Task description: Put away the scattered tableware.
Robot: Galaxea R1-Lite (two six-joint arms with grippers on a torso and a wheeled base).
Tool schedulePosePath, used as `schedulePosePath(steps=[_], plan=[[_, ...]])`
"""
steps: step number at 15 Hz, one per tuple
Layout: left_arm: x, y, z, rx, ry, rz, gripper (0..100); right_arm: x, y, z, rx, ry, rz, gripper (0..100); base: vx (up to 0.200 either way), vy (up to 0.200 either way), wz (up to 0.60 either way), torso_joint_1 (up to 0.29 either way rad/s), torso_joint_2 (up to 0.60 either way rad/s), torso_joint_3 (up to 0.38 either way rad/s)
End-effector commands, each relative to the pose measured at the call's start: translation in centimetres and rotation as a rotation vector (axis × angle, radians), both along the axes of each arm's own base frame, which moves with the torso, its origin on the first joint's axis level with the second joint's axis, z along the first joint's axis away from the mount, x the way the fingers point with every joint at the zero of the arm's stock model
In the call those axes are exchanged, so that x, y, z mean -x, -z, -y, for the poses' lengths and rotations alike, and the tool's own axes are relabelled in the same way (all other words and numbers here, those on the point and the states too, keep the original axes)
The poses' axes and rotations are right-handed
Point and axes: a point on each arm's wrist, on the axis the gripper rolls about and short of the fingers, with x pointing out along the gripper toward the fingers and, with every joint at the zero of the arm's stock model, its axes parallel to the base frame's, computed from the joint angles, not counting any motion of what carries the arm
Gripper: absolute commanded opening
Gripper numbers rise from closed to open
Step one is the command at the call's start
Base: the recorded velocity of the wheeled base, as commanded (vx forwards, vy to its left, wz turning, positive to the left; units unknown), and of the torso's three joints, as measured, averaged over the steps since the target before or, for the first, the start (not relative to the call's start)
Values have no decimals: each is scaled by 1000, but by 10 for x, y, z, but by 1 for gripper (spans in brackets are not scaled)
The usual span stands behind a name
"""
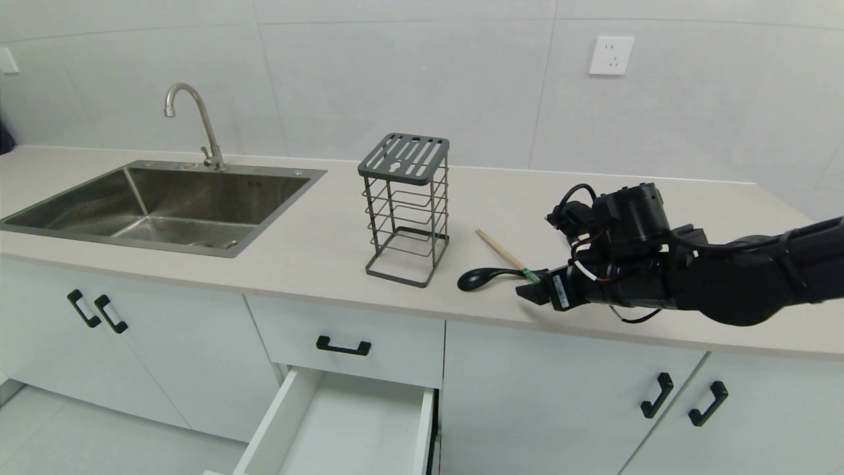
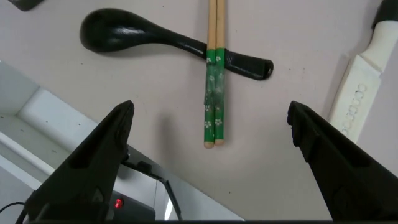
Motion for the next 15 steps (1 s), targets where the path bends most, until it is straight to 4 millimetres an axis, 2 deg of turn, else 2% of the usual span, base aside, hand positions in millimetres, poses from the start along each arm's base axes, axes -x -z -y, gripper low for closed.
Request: schedulePosePath(steps=[1, 6, 9, 10, 15], plan=[[0, 0, 0, 0, 0, -1, 100, -2, 6, -2, 8, -4, -13, 100, 0, 0, 0, 0, 0, 0], [0, 0, 0, 0, 0, -1, 100, -11, 25, -15, -10, -22, 13, 100, 0, 0, 0, 0, 0, 0], [0, 0, 0, 0, 0, -1, 100, -12, 27, -18, -7, -28, 11, 100, 0, 0, 0, 0, 0, 0], [0, 0, 0, 0, 0, -1, 100, -11, 28, -20, -8, -34, 9, 0, 0, 0, 0, 0, 0, 0], [0, 0, 0, 0, 0, -1, 100, -11, 32, -23, 0, -34, 1, 0, 0, 0, 0, 0, 0, 0]])
